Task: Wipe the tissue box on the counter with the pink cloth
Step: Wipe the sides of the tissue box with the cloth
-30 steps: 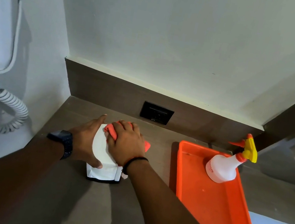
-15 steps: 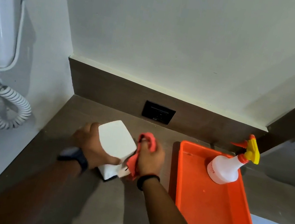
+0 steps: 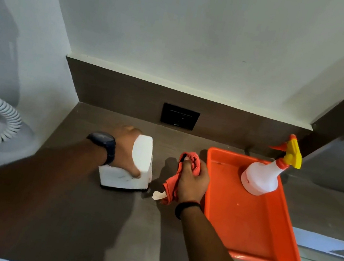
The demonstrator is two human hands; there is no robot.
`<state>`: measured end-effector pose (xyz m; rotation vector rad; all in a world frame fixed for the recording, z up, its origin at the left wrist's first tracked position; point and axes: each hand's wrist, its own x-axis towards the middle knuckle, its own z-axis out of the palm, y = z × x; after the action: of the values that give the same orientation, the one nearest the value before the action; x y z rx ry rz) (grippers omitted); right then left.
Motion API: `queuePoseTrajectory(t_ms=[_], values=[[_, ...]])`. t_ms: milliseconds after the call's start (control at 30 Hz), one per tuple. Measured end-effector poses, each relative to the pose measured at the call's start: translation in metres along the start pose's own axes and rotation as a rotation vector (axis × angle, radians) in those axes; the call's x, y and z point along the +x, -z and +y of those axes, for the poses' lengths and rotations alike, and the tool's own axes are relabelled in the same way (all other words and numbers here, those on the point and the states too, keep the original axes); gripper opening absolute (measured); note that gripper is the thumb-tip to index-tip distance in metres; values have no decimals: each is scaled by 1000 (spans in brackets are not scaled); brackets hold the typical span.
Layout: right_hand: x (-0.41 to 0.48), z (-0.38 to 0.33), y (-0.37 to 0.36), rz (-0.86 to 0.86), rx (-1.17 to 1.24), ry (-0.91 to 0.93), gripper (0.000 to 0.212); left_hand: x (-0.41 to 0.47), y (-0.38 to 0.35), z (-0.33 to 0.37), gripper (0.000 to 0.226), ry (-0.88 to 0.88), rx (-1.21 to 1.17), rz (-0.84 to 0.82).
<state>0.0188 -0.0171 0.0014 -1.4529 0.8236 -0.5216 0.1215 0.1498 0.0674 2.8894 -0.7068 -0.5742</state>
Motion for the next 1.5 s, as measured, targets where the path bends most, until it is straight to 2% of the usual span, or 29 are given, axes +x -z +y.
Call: queuePoseTrajectory(t_ms=[100, 167, 233, 333, 433, 533, 633, 700, 767, 1000, 1167, 1333, 1500], values=[[-3, 0, 1, 3, 37, -8, 10, -6, -17, 8, 101, 369, -302, 189], [-9, 3, 1, -21, 53, -21, 8, -10, -16, 2, 120, 446, -382, 178], [-17, 5, 1, -38, 73, -34, 7, -13, -9, -11, 146, 310, -234, 138], [-32, 14, -3, -50, 128, -78, 14, -14, 4, -23, 171, -90, 145, -60], [-45, 23, -17, -114, 138, -88, 15, -1, 4, -28, 171, -238, 334, -202], [-46, 21, -38, -163, 149, -70, 11, 10, -6, -28, 155, -315, 362, -138], [-36, 12, -62, -185, 141, -57, 10, 10, -10, -28, 145, -346, 350, -48], [-35, 12, -77, -273, 104, -88, 27, 11, -13, -31, 138, -359, 323, 8], [-40, 22, -85, -322, 76, -134, 29, 12, -16, -34, 136, -354, 313, 56], [-90, 64, -82, -247, 102, -137, 42, 12, -13, -34, 138, -352, 317, 21], [-89, 56, -85, -248, 111, -59, 78, 8, -8, -29, 137, -360, 325, -2], [-54, 29, -96, -256, 70, 68, 64, 7, -9, -30, 131, -371, 316, 29], [-54, 52, -101, -279, 47, -1, 73, 4, -7, -27, 137, -351, 316, 22]])
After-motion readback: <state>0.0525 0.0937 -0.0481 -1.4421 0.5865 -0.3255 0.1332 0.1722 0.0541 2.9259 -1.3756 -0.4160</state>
